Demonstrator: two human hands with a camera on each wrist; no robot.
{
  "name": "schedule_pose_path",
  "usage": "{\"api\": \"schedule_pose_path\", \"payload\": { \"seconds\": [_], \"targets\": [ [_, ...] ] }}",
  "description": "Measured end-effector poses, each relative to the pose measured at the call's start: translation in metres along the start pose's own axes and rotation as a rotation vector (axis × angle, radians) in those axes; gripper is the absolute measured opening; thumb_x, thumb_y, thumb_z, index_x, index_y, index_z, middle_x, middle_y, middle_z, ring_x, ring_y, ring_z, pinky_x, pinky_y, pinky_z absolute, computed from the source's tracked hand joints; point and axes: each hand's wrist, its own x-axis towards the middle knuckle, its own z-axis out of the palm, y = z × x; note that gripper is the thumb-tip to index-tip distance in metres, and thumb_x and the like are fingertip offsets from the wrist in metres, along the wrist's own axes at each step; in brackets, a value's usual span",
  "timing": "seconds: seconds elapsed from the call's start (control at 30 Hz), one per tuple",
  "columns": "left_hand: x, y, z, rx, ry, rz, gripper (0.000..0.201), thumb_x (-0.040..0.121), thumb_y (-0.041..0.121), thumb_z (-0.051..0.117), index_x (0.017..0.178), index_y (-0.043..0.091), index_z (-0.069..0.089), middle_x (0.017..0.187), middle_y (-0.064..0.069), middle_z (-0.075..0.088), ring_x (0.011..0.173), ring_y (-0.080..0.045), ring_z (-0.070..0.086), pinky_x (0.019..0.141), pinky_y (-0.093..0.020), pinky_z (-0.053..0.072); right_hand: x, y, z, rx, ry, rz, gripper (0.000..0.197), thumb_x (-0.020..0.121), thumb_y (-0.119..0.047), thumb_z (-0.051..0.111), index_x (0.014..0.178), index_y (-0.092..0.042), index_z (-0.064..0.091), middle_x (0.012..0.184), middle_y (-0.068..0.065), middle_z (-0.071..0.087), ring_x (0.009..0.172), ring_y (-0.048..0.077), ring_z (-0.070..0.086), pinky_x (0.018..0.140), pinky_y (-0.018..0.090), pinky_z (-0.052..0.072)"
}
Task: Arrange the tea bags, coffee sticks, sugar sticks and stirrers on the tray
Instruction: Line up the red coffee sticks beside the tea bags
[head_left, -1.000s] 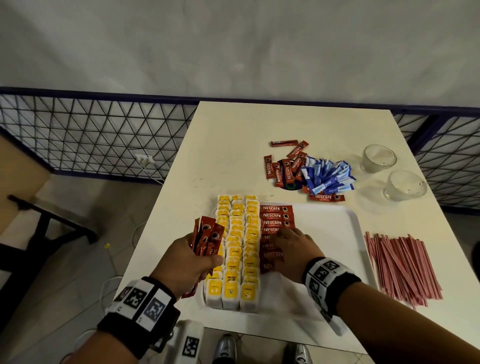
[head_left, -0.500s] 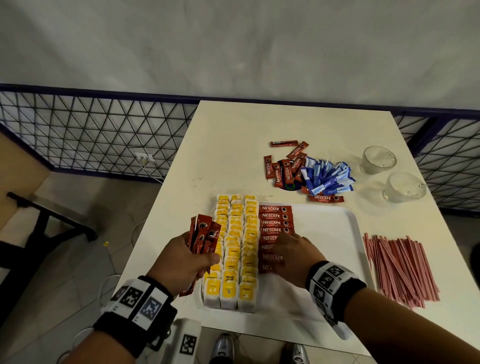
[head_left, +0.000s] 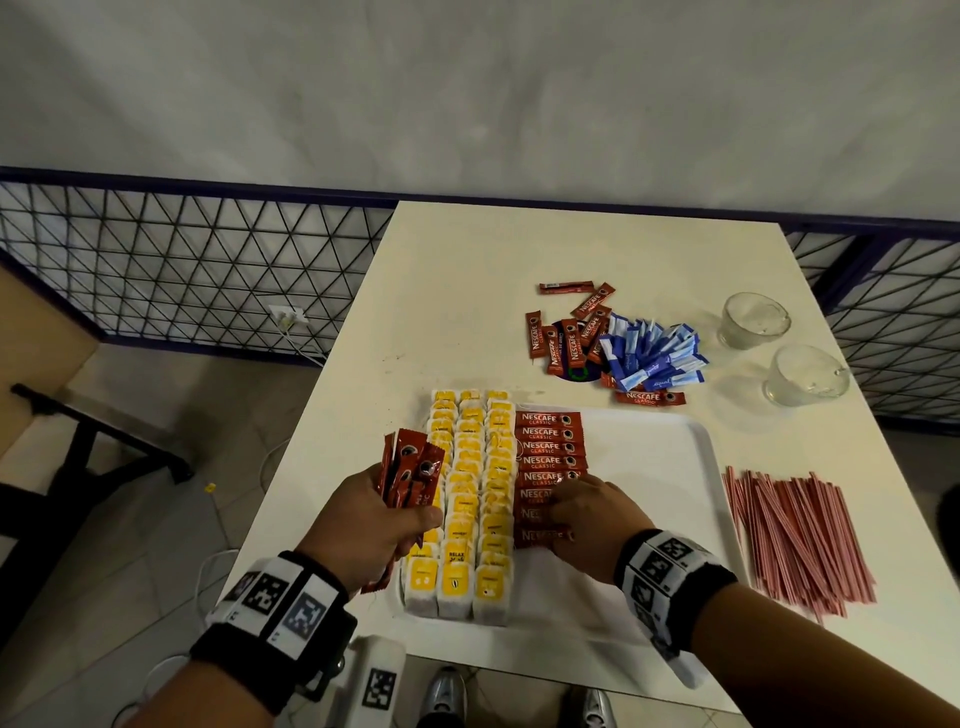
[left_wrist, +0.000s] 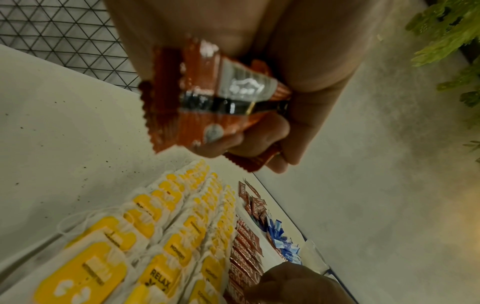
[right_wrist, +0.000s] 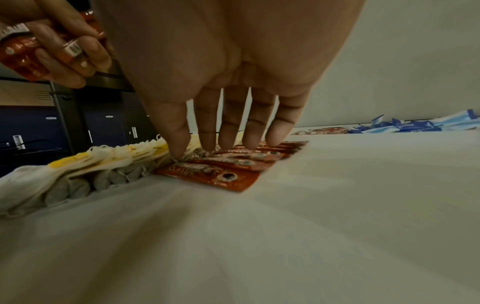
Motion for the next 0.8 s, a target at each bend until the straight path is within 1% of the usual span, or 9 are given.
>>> {"api": "schedule_pose_path", "payload": {
  "seconds": [0.17,0.3,0.33,0.4,0.47,0.53,0.6,0.7,0.8],
  "targets": [
    [0.0,0.001,0.002,0.0,-0.007,0.006,0.019,0.077,0.001,0.074,0.076,0.007,0.056,0.048,-0.004,0.05,0.044,-0.018,0.045,0.052,-0.029,0.041,0.001,0.001,0.0,-0.071,-0.049,-0.015,0.03,0.092,-0.04,0.05,0.111,-0.024,0.068,0.12,-0.002,0.055,0.115,0.022,0.046,0.097,0.032,0.039],
    [0.001,0.003,0.003,0.009,-0.022,0.001,0.02,0.077,0.002,0.074,0.075,0.009,0.055,0.048,-0.003,0.051,0.043,-0.017,0.045,0.051,-0.029,0.042,0.001,-0.002,0.0,-0.058,-0.05,-0.013,0.03,0.091,-0.039,0.051,0.111,-0.024,0.067,0.116,-0.002,0.057,0.113,0.022,0.048,0.097,0.032,0.04],
    [0.001,0.004,0.004,0.012,-0.03,-0.004,0.02,0.077,0.002,0.074,0.075,0.009,0.055,0.048,-0.002,0.051,0.043,-0.017,0.045,0.051,-0.029,0.042,0.0,-0.004,-0.002,0.0,-0.013,-0.028,0.029,0.09,-0.038,0.053,0.109,-0.023,0.069,0.113,-0.002,0.059,0.11,0.021,0.051,0.095,0.032,0.042],
    [0.001,0.005,0.007,0.021,-0.062,-0.018,0.02,0.077,0.001,0.074,0.076,0.009,0.056,0.048,-0.001,0.052,0.042,-0.016,0.045,0.049,-0.028,0.042,-0.001,-0.012,-0.011,0.221,0.138,-0.063,0.025,0.09,-0.035,0.057,0.107,-0.022,0.07,0.105,-0.001,0.065,0.097,0.018,0.058,0.086,0.029,0.047],
    [0.002,0.009,0.011,0.058,-0.121,-0.022,0.019,0.077,0.003,0.075,0.079,0.009,0.057,0.052,-0.003,0.055,0.042,-0.016,0.045,0.048,-0.028,0.041,-0.001,-0.025,-0.027,0.489,0.237,-0.046,0.028,0.092,-0.039,0.056,0.111,-0.024,0.068,0.1,-0.005,0.068,0.084,0.009,0.06,0.077,0.02,0.047],
    [0.001,0.015,0.017,0.109,-0.199,-0.007,0.019,0.077,0.005,0.075,0.081,0.013,0.059,0.052,0.0,0.056,0.043,-0.017,0.047,0.048,-0.027,0.042,0.0,-0.04,-0.046,0.734,0.19,-0.005,0.031,0.09,-0.047,0.055,0.111,-0.028,0.066,0.094,-0.01,0.068,0.078,0.003,0.063,0.071,0.018,0.049],
    [0.002,0.022,0.023,0.148,-0.246,0.012,0.02,0.076,0.006,0.076,0.083,0.016,0.06,0.051,0.003,0.057,0.043,-0.015,0.049,0.048,-0.027,0.043,0.002,-0.05,-0.057,0.871,0.137,-0.001,0.022,0.088,-0.045,0.059,0.097,-0.025,0.067,0.078,-0.01,0.066,0.066,-0.001,0.061,0.063,0.016,0.047],
    [0.005,0.03,0.026,0.145,-0.274,0.016,0.02,0.076,0.008,0.077,0.089,0.014,0.062,0.057,0.001,0.059,0.044,-0.017,0.049,0.048,-0.027,0.044,0.001,-0.052,-0.063,0.977,0.144,0.021,0.013,0.09,-0.031,0.062,0.081,-0.023,0.065,0.071,-0.006,0.067,0.061,0.004,0.061,0.063,0.022,0.049],
    [0.009,0.032,0.014,0.107,-0.27,-0.02,0.02,0.078,0.011,0.077,0.092,0.008,0.063,0.065,-0.011,0.062,0.045,-0.017,0.047,0.047,-0.027,0.042,-0.001,-0.051,-0.066,1.148,0.217,0.094,0.012,0.091,-0.02,0.062,0.08,-0.019,0.066,0.069,-0.004,0.069,0.06,0.01,0.06,0.063,0.029,0.051]
  ]
}}
